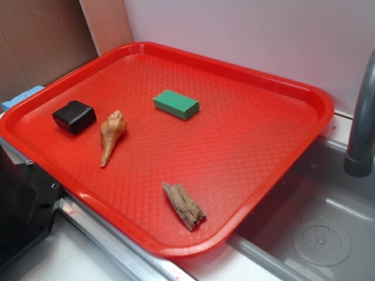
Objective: Grab the wood chip.
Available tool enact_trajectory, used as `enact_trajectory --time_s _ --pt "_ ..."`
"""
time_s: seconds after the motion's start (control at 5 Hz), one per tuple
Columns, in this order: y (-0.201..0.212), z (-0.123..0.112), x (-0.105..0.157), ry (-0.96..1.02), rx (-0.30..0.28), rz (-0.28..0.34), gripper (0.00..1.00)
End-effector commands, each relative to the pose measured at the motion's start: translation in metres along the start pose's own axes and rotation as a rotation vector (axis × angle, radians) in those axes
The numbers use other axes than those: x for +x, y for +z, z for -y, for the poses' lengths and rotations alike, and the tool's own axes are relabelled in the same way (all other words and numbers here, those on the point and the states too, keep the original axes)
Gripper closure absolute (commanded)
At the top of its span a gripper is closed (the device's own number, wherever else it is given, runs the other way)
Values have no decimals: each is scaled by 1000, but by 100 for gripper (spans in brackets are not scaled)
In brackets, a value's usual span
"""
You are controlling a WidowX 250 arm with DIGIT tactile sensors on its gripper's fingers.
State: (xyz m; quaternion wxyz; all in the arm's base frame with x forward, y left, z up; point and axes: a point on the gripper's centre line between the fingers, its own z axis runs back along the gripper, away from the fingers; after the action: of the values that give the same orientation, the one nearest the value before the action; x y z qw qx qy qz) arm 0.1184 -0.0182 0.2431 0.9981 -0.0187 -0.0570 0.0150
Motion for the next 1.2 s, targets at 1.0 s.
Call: enact_trajectory --time_s 1.0 --pt "-45 54 42 -1075 -194 149 0"
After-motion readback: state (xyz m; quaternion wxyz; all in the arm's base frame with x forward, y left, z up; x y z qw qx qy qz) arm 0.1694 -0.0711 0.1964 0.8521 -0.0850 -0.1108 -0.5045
